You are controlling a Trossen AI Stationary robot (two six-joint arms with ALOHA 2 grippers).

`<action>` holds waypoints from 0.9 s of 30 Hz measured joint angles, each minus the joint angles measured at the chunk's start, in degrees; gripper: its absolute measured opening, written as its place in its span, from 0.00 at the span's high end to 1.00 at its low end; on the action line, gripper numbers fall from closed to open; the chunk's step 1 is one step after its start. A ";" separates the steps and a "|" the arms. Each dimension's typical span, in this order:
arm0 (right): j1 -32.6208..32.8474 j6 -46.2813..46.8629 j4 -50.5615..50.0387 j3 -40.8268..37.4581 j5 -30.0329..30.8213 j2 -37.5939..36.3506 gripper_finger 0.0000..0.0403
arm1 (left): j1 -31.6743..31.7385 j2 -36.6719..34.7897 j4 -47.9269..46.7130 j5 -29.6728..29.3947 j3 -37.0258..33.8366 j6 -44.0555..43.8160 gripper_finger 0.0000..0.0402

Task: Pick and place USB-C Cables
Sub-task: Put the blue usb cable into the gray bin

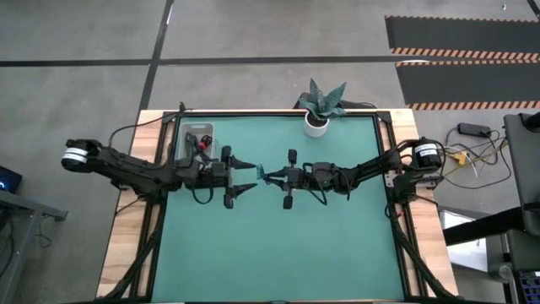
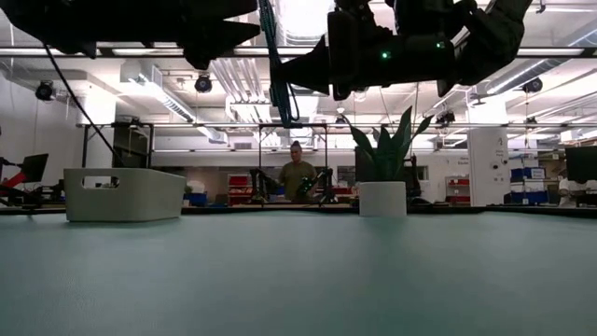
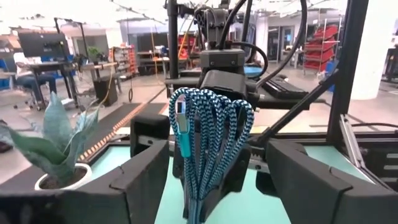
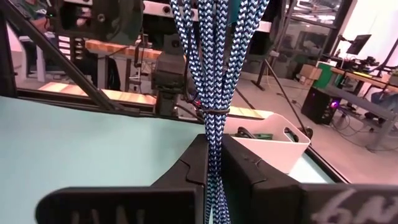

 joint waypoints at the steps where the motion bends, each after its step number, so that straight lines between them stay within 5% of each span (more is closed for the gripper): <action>1: 0.00 -0.01 0.00 0.00 -0.01 0.00 0.96 | 0.00 1.08 1.56 0.00 0.00 0.47 0.36; 17: 0.00 0.85 -0.10 0.02 -0.07 -0.02 0.96 | 1.91 14.33 16.31 -0.02 1.51 1.34 0.37; 27: 0.02 1.07 -0.69 -0.07 -0.26 -0.04 0.96 | 2.01 16.27 16.25 0.33 3.04 0.87 0.57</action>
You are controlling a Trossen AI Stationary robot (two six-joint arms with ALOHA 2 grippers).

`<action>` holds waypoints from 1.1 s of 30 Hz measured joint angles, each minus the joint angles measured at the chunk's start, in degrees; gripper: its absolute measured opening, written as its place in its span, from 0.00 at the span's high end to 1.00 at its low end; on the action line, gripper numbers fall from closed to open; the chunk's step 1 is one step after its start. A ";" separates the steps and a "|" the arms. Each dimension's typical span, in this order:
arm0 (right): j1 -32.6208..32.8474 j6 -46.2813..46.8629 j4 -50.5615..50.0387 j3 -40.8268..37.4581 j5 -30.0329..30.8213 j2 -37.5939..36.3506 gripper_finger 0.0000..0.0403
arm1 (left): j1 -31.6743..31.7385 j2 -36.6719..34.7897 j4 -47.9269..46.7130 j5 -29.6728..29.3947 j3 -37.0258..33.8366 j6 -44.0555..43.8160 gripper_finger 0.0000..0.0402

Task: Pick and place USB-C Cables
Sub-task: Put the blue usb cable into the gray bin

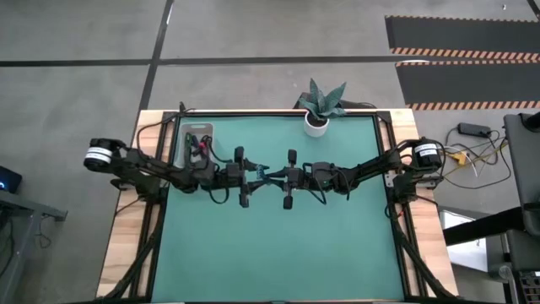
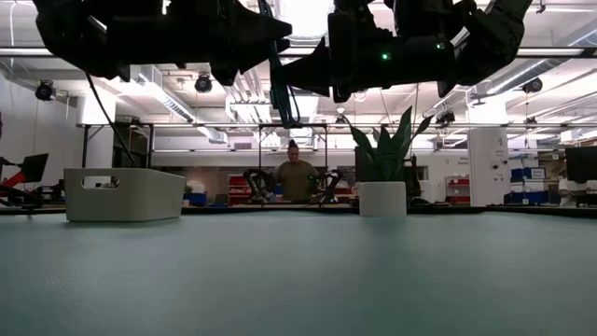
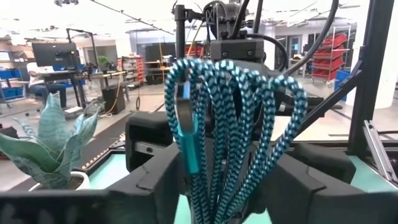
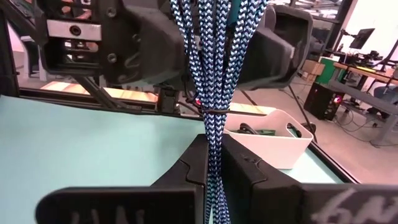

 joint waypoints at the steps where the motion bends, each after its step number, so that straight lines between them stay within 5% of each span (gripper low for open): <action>1: 0.00 0.00 0.01 0.00 0.01 0.00 0.96 | 0.00 -0.19 0.04 0.02 0.00 0.00 0.59; 16: 0.00 1.88 -0.23 -0.02 0.24 0.00 0.81 | 0.00 -0.41 -0.01 0.04 -0.02 -0.02 0.93; 33: -0.02 3.48 -4.71 -0.04 0.49 -3.53 0.56 | 0.00 -3.60 -2.42 0.06 -0.11 -0.02 0.95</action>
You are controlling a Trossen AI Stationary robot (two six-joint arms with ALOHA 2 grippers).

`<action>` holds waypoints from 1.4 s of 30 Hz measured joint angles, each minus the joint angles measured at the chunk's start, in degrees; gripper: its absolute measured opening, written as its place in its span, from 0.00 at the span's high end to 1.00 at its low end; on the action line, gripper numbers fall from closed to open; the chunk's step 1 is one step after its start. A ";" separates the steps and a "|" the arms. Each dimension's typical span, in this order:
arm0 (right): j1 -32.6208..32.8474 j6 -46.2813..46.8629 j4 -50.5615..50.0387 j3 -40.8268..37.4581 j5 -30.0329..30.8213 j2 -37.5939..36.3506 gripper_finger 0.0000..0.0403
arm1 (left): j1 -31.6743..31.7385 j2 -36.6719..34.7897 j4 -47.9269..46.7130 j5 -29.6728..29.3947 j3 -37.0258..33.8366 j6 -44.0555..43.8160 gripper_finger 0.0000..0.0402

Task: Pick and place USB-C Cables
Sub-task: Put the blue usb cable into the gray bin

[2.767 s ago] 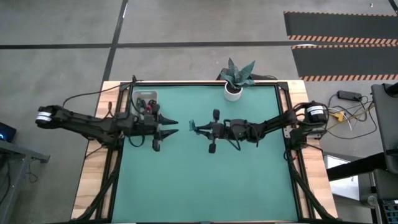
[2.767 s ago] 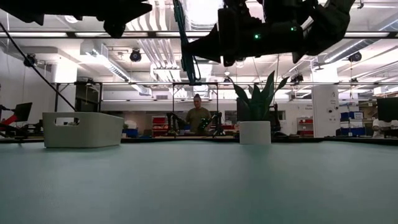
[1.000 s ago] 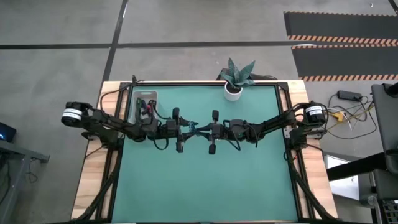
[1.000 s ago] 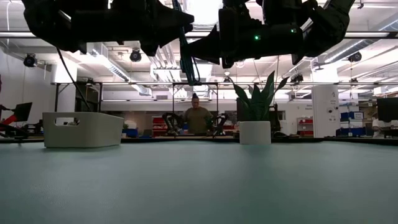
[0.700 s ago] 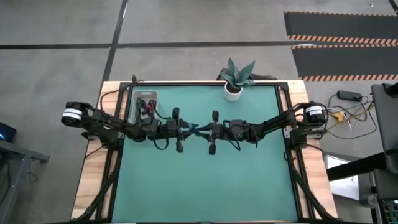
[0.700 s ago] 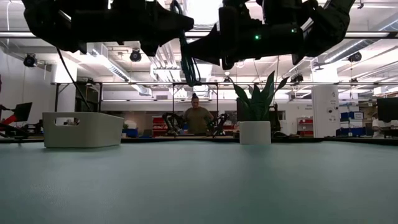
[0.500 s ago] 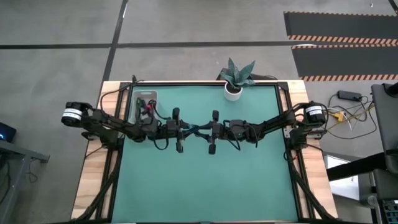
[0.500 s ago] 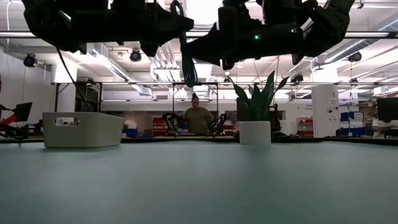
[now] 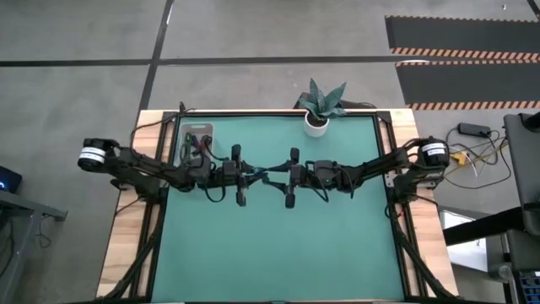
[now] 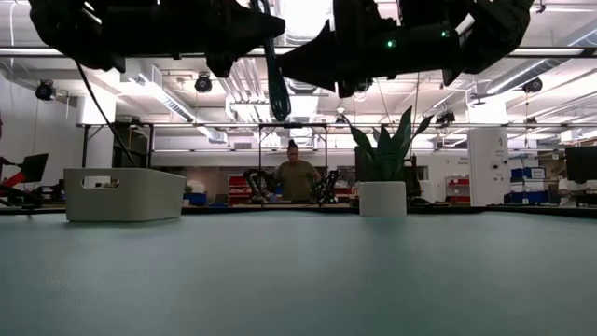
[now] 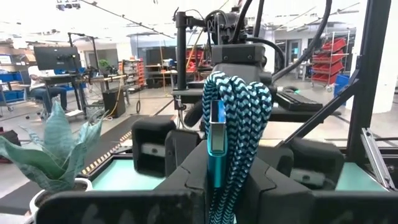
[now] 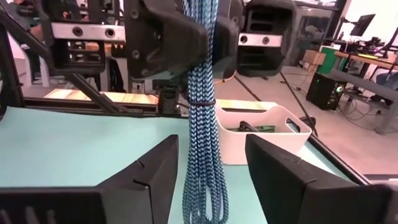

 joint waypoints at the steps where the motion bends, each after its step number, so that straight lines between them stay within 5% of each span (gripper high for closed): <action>1: 0.00 0.02 -0.53 0.00 0.02 -0.61 0.56 | 0.00 -1.00 -1.24 -0.05 0.00 0.00 0.95; 11: -0.37 -0.78 -14.63 2.15 3.42 -9.90 0.56 | 0.02 -14.38 -21.88 -13.67 0.44 0.03 0.95; 20: -0.44 -6.13 -23.83 6.98 8.13 -15.71 0.56 | 0.84 -24.47 -47.73 -38.05 4.31 2.92 0.95; 25: -0.44 -7.96 -26.49 9.53 8.14 -16.56 0.58 | 2.71 -26.30 -53.82 -47.26 5.18 4.74 0.95; 32: -0.65 -8.47 -27.91 11.58 8.13 -16.47 0.57 | 7.22 -26.72 -60.81 -52.09 5.20 2.20 0.95; 42: -0.79 -8.48 -29.66 11.32 10.62 -16.49 0.57 | 15.62 -25.55 -79.82 -47.24 6.99 -20.21 0.95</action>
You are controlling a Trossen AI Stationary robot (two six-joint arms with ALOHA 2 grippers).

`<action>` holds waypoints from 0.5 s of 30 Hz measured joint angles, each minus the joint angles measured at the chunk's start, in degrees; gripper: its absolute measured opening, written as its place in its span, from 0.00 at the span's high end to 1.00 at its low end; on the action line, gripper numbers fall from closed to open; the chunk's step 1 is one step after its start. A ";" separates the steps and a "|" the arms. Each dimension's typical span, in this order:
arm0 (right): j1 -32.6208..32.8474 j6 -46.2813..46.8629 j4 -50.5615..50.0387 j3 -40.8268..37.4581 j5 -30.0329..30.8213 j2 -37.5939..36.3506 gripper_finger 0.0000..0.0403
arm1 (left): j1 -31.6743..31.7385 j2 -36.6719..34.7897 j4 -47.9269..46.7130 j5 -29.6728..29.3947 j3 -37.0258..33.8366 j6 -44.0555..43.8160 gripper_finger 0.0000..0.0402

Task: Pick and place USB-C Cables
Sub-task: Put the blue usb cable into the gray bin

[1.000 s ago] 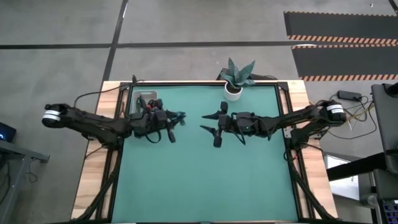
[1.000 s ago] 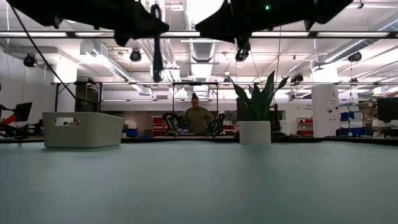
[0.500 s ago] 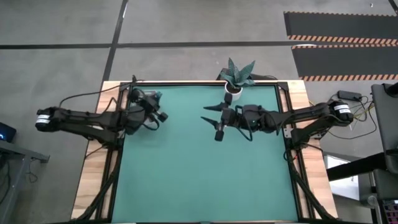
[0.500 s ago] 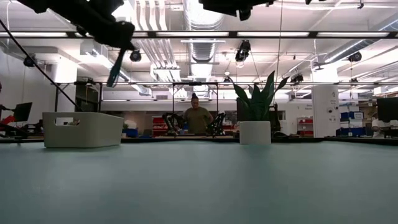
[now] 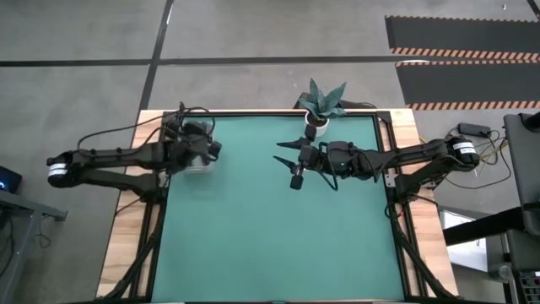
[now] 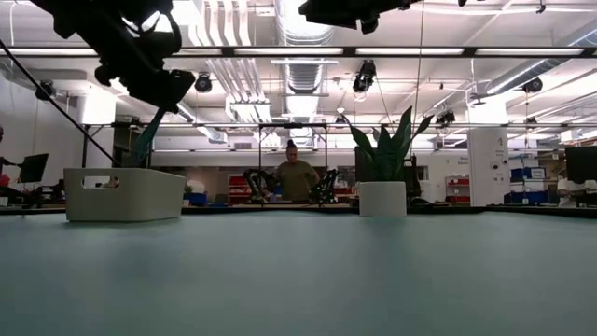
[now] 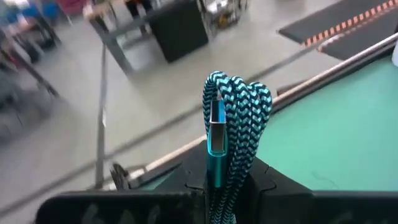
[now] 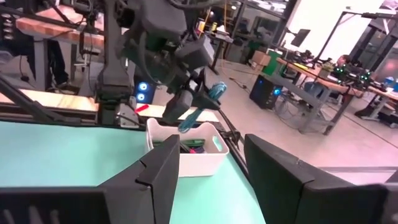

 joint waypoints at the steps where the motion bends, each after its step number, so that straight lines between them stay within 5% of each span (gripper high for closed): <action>1: -0.02 -0.02 0.00 0.00 0.00 0.00 0.57 | 1.00 0.14 -1.86 1.44 0.53 -1.78 0.95; 10: -1.64 -0.14 0.15 0.00 -0.05 -0.04 0.57 | 9.06 2.20 -15.23 14.38 3.78 -7.79 0.95; 15: -2.74 -0.02 0.00 0.00 -0.05 -0.04 0.57 | 13.04 5.73 -25.41 15.84 9.16 -9.87 0.95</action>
